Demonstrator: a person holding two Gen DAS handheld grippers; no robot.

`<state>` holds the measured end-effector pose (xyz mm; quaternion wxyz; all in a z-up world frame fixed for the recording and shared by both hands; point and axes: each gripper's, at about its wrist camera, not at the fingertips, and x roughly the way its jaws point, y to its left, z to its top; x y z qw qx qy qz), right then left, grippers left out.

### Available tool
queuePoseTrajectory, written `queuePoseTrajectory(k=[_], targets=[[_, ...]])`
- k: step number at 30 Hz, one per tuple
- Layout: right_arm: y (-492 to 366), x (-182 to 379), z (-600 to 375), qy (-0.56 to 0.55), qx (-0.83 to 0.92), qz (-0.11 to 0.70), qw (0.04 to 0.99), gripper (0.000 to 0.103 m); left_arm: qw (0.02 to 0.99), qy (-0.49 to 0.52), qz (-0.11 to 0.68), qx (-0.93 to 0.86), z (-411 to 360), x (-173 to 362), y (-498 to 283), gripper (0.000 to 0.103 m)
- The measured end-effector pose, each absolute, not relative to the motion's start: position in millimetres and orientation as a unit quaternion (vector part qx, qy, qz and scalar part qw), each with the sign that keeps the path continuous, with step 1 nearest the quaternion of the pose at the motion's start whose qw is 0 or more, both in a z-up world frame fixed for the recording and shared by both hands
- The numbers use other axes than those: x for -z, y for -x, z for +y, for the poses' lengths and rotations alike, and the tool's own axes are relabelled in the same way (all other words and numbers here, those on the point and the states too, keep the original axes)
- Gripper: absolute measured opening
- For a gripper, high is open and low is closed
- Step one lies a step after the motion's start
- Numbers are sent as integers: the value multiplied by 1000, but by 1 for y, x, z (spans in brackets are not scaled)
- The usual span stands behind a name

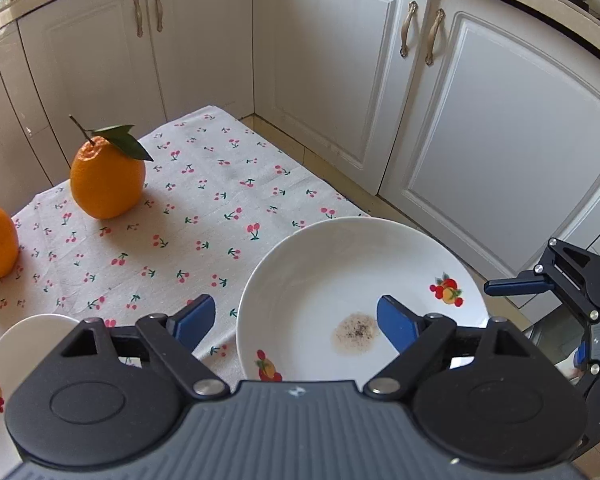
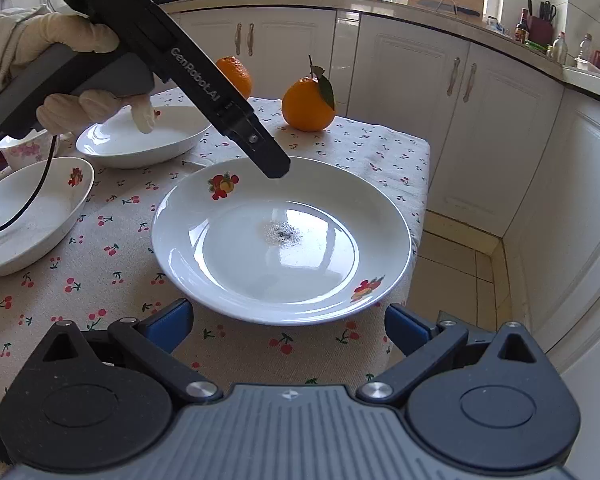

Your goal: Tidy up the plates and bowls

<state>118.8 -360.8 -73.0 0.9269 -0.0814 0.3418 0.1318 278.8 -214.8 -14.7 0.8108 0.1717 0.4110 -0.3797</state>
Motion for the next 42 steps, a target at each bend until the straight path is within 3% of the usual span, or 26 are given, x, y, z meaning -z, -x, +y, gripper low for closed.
queuePoseTrajectory(k=[13,34,42], targets=[[-65,46,-325,29,-142,293,945,103,856,-175,348,340,-160,-28,-190,92],[-40,51,-275,46,-185,300,935,103,906,-171,310,233,-42,15,-63,93],[-39,53,-256,63,-192,310,929,103,900,-157,348,210,0,44,-44,94]])
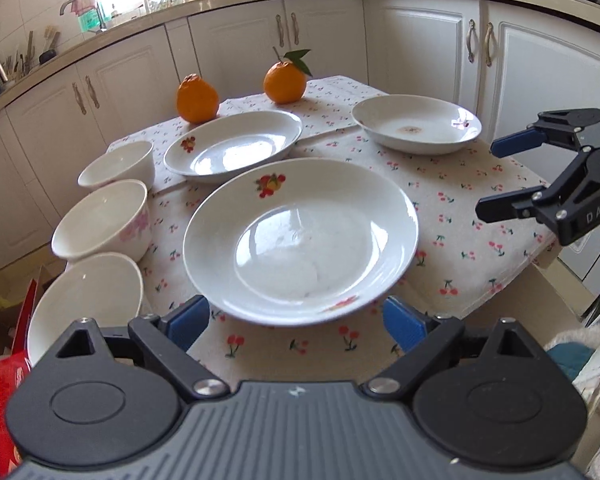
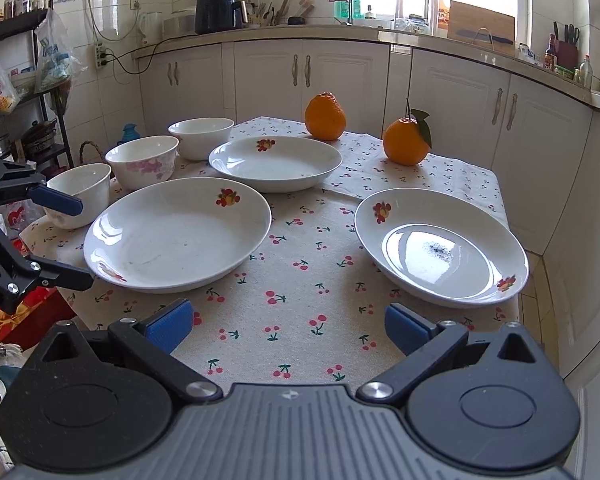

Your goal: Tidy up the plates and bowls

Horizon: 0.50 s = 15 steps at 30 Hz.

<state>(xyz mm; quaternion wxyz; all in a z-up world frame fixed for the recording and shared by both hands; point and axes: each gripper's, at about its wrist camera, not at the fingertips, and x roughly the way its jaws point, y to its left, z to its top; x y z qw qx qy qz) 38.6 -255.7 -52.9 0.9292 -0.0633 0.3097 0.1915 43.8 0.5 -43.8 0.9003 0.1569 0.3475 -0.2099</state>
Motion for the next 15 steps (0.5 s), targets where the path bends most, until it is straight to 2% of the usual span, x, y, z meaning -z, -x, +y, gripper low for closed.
queuePoseTrajectory(k=[11,15], targets=[[-42,47,-240,77,-205,321,921,103,898,-110,367,216,13,73,-58,94],[-49,48,-239,57,-232,334,912,103,899,-95,368,220,14,77,-62,98]])
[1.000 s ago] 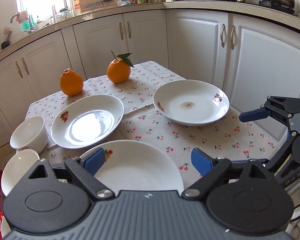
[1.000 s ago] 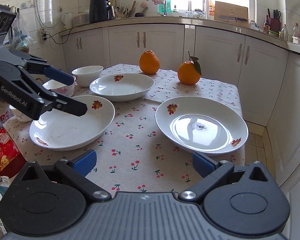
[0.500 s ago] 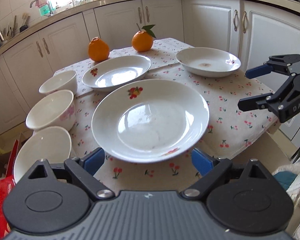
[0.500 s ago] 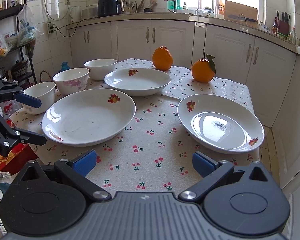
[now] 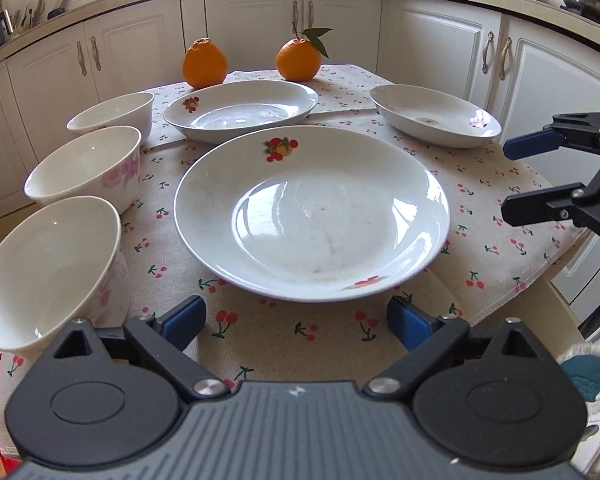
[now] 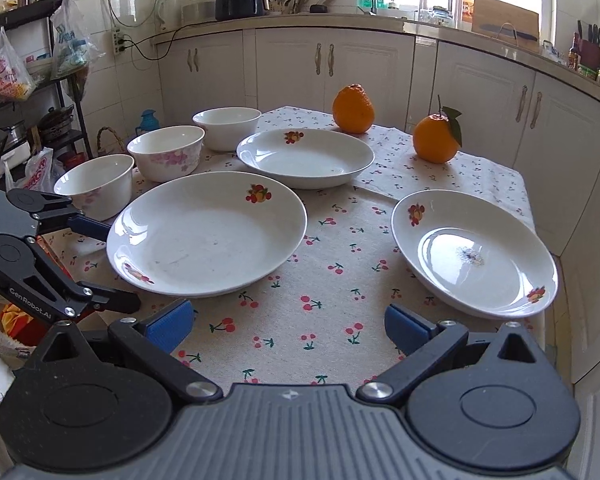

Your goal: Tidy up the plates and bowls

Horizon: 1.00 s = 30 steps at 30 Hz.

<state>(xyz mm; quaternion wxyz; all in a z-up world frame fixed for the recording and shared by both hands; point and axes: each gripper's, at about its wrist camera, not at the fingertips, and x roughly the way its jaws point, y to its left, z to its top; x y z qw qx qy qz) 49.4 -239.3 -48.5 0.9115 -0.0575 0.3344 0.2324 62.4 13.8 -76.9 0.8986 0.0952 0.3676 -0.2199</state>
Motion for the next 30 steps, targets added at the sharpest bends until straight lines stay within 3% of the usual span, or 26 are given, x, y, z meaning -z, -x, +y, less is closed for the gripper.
queuePoseTrajectory(k=[4,30], targets=[[-60,49,-237,45,-254,346,902,103,900,-91,362,224,12,80,-62,103],[-154,73,-194,31,-374,438,817,103,912,-112,330,218,2,79,-61,101]])
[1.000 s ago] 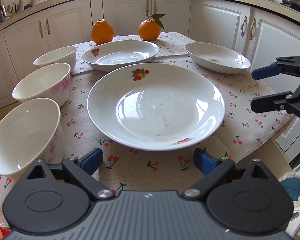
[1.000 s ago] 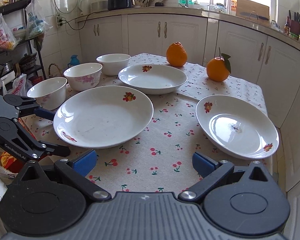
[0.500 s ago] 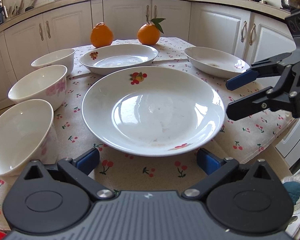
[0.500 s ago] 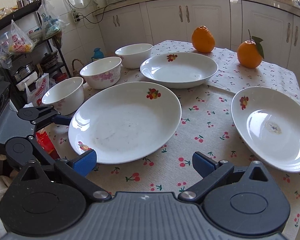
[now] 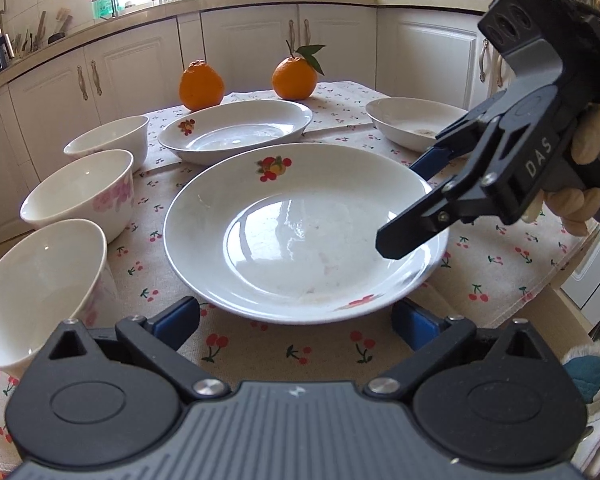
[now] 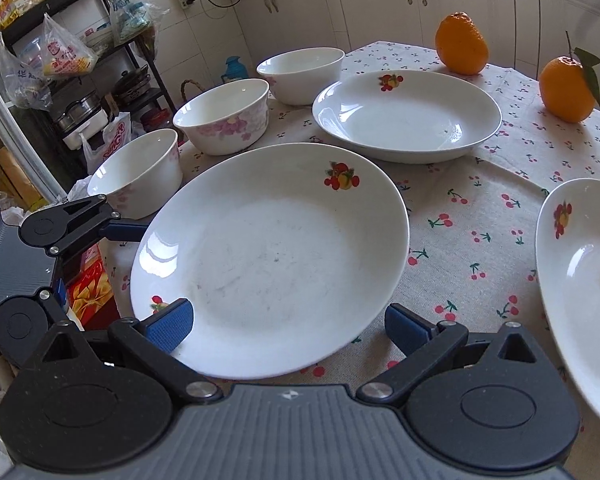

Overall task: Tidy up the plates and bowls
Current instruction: 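Move the right tool to the large fruit-decal plate and grip its rim, then lift the fruit-decal plate with the right tool and lower it onto the stained plate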

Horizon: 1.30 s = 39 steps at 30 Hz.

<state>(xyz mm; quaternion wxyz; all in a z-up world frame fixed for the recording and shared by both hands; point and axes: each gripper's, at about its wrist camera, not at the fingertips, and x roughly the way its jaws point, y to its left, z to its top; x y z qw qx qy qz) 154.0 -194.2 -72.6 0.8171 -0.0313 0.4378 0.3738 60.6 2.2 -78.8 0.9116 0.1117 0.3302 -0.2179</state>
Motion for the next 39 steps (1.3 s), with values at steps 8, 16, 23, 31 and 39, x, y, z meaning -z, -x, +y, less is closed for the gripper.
queuePoseTrajectory(k=[8,16,23,31,39], targets=[[-190,62,-186,53,-390,437,809,101,911,-112,328,222,1,78,-62,98],[-225,68,-173,73,-411,460,784,91,911,-114,328,223,1,78,-61,97],[-235,67,-170,64,-434,466,768,81,908,-103,335,230,3,78,-64,96],[-242,67,-170,54,-444,477,757,80,907,-102,336,232,4,78,-66,95],[-240,64,-171,52,-446,477,755,81,903,-107,342,237,3,76,-67,94]])
